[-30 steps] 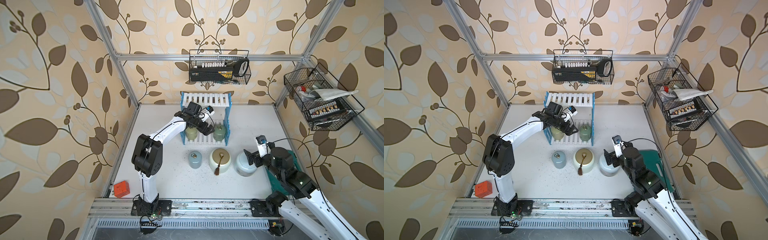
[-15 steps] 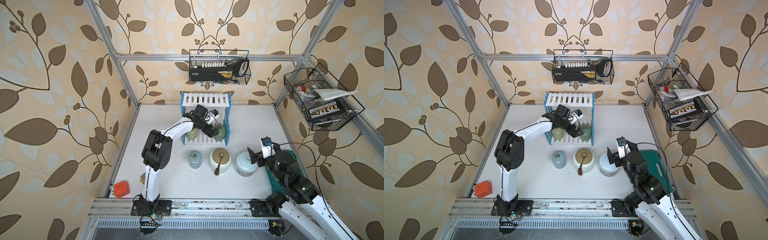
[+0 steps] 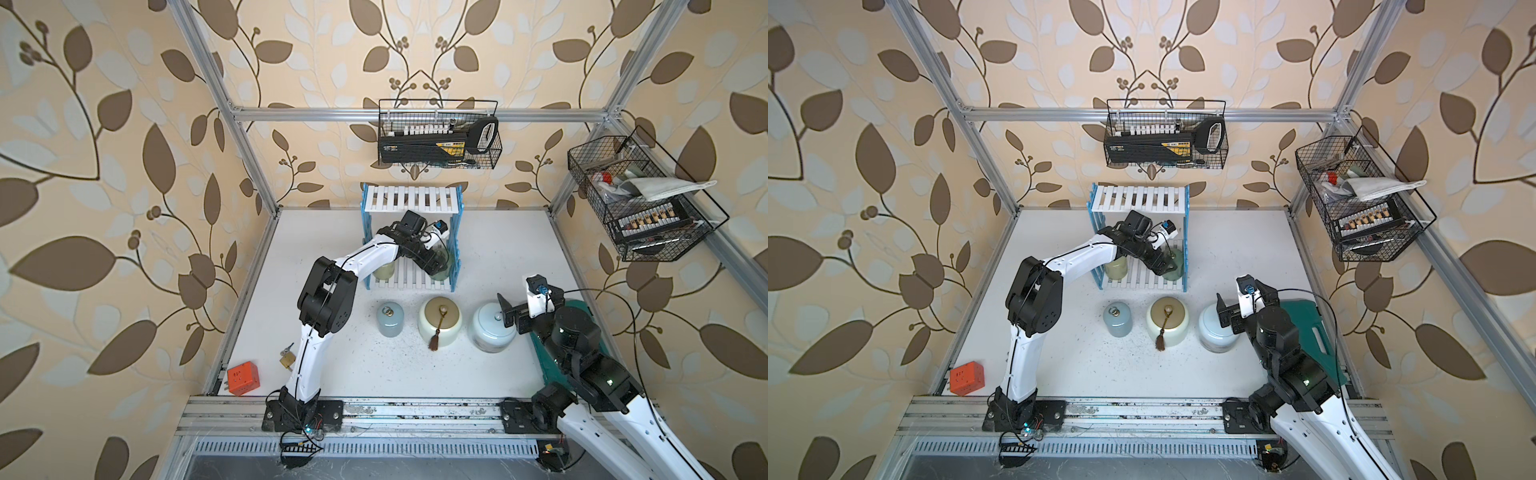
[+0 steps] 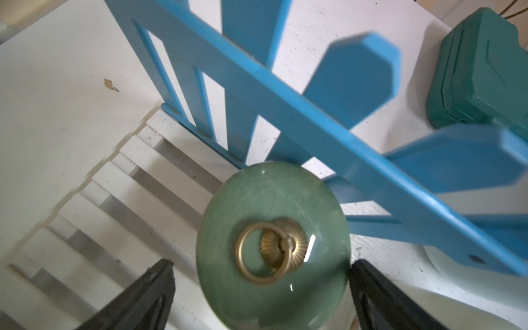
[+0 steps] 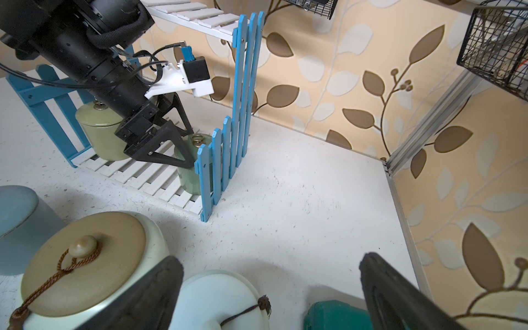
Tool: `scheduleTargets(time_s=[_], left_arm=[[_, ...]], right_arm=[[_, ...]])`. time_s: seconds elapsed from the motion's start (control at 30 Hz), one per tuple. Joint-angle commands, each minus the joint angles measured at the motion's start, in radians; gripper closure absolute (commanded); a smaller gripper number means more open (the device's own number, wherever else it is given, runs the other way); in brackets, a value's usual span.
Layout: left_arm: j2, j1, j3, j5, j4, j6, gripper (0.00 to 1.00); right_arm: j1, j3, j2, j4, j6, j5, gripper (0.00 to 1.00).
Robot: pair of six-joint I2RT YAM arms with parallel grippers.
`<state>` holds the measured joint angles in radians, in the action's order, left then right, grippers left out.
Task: Remove the tea canisters from the shelf
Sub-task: Pick up the tea canister from the shelf.
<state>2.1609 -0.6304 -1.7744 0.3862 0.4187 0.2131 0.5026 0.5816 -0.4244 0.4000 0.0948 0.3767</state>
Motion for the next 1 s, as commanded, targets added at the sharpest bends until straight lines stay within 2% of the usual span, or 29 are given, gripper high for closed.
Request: scheduleTargets(time_s=[0.0,0.53,0.63,0.8,0.97], left_arm=[[0.028,-0.013,-0.047,-0.004,-0.016,0.035,0.01],[0.079,-0.026,-0.092,0.013,-0.055,0.090,0.03],[0.076,-0.026,-0.088,0.027,-0.061,0.103,0.09],[0.071,-0.026,-0.097,0.034,-0.045,0.123,0.27],[0.036,-0.025,-0.070,0.046,-0.045,0.139,0.38]], right_arm=[[-0.002,-0.016,0.016,-0.018,0.005,0.020,0.01],[-0.002,-0.022,0.028,-0.019,0.005,0.033,0.01],[-0.002,-0.022,0.032,-0.021,0.005,0.026,0.01],[-0.003,-0.022,0.033,-0.019,0.006,0.037,0.01],[-0.002,-0.021,0.035,-0.021,0.005,0.025,0.01]])
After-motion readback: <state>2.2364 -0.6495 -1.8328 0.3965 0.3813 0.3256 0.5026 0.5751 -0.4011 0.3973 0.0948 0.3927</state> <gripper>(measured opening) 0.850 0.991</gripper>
